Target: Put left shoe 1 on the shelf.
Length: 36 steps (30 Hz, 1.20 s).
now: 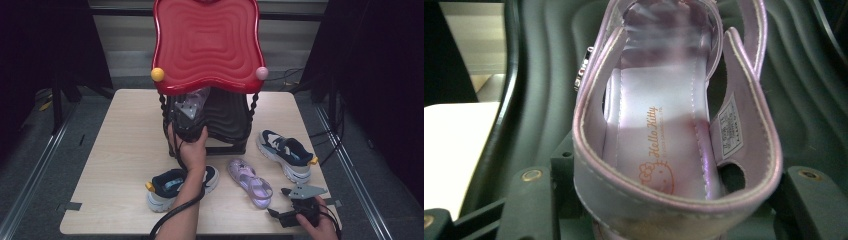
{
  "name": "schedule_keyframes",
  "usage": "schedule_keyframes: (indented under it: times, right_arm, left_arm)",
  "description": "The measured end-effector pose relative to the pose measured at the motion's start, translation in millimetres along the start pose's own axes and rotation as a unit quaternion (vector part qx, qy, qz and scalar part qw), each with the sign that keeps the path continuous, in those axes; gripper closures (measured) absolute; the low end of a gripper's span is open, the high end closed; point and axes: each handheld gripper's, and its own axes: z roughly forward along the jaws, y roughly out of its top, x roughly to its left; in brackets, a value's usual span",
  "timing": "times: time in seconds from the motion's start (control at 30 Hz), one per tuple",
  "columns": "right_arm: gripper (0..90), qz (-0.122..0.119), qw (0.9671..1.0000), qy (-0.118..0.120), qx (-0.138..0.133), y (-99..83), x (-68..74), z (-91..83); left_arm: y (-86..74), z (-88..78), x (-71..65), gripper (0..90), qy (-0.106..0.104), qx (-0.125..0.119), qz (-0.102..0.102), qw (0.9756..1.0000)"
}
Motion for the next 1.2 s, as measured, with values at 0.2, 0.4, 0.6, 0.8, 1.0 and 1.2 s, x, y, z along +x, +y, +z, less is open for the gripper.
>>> schedule_keyframes:
  times: [0.2,0.4,0.6,0.8,1.0,1.2]
  right_arm:
    - [12.4,0.001,1.0000,0.001,0.001,0.0,0.3,-0.1]
    - [12.4,-0.002,1.0000,0.003,0.000,0.0,0.3,0.1]
    - [12.4,-0.001,1.0000,0.003,0.000,0.0,0.3,0.1]
    - [12.4,-0.002,1.0000,0.003,0.000,0.0,0.3,0.1]
    - [12.4,-0.001,1.0000,0.003,0.000,0.0,0.3,0.1]
    - [12.4,-0.001,1.0000,0.003,0.000,0.0,0.3,0.1]
  left_arm:
    - [-3.3,7.4,-3.1,37.0,0.015,0.012,0.018,0.9997]
    - [-7.3,10.5,-4.3,34.8,0.004,0.034,0.019,0.9992]
    - [-5.9,8.9,-9.7,28.7,-0.010,0.043,0.033,0.9985]
    - [-4.4,7.6,-9.6,27.4,-0.018,0.045,0.040,0.9980]
    - [-5.1,6.8,-9.7,26.0,-0.025,0.049,0.048,0.9974]
    - [-6.9,5.6,-7.9,24.7,-0.031,0.054,0.059,0.9963]
